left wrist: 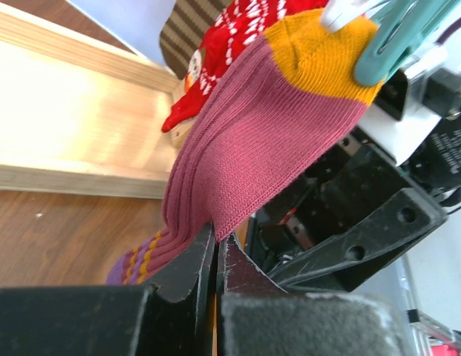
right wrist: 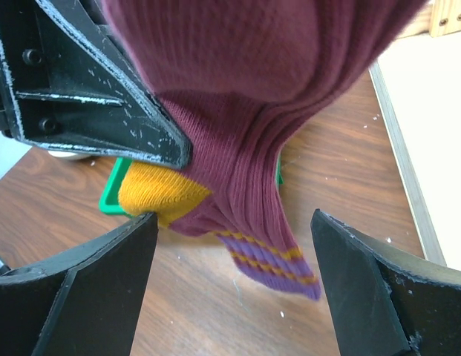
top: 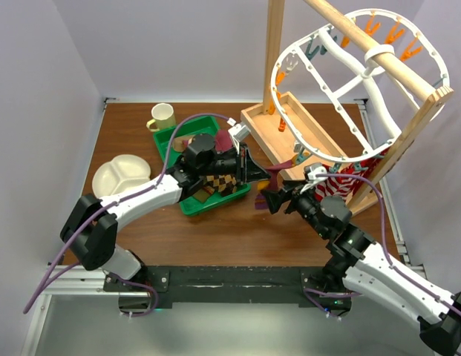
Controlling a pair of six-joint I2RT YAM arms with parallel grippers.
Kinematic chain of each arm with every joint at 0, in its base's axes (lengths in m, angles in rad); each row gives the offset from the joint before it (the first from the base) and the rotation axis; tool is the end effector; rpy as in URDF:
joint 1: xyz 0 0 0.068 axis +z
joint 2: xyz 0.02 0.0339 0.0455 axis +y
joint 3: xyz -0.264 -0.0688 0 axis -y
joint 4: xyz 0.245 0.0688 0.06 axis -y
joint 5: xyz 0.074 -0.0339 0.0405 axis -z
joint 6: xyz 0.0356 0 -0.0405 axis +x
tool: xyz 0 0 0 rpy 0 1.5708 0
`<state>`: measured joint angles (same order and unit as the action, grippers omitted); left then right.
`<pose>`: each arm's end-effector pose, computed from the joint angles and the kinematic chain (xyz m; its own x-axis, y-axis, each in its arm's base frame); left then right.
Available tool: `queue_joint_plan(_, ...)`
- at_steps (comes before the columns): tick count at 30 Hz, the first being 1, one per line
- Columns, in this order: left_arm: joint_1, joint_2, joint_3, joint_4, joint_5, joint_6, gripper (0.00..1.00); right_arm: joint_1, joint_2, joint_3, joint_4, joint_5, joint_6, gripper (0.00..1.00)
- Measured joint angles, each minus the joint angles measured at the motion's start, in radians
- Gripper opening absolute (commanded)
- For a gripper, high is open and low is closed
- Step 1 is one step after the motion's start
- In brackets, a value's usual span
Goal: Remove the socks clipped to the hanger
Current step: Remove the sock from the hanger.
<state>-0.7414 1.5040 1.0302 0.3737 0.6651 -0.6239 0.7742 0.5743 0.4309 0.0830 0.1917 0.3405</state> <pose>0.2428 -0.2521 0.3083 -0.6348 -0.0420 -0.7715 0.7558 0.1739 -0.6313 0.1178 0.1057 0.2747 -0.2245 0.2390 -0.9447 -0.5044 0.8010 0.3225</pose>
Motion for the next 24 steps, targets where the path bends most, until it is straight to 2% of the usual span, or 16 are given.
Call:
queue_joint_plan(6,0.0,0.003,-0.01,0.083,0.038,-0.068,0.0,0.0,0.049,-0.009,0.069,0.0,0.006,0.88)
queue_joint_plan(9,-0.004,0.004,-0.014,0.107,0.051,-0.09,0.0,0.0,0.072,-0.014,0.096,-0.001,0.013,0.81)
queue_joint_plan(10,-0.005,0.005,-0.016,0.114,0.054,-0.095,0.0,0.0,0.076,-0.014,0.103,-0.001,0.015,0.77)
queue_joint_plan(11,-0.006,0.005,-0.017,0.121,0.057,-0.098,0.0,0.003,0.077,-0.015,0.108,-0.001,0.017,0.64)
queue_joint_plan(13,-0.006,0.005,-0.023,0.131,0.06,-0.1,0.0,0.005,0.077,-0.015,0.117,-0.001,0.019,0.5)
queue_joint_plan(14,-0.006,0.005,-0.027,0.135,0.061,-0.101,0.0,0.005,0.077,-0.015,0.12,-0.002,0.021,0.3)
queue_joint_plan(15,-0.006,0.005,-0.031,0.135,0.063,-0.101,0.0,0.006,0.076,-0.015,0.121,-0.002,0.024,0.21)
queue_joint_plan(18,-0.007,0.005,-0.034,0.135,0.064,-0.102,0.04,0.009,0.067,-0.014,0.112,-0.001,0.034,0.0)
queue_joint_plan(22,-0.007,0.005,-0.034,0.142,0.063,-0.103,0.24,0.013,0.054,-0.009,0.076,0.0,0.043,0.0)
queue_joint_plan(24,-0.007,0.005,-0.034,0.145,0.06,-0.107,0.28,0.017,0.054,-0.002,0.053,0.001,0.043,0.0)
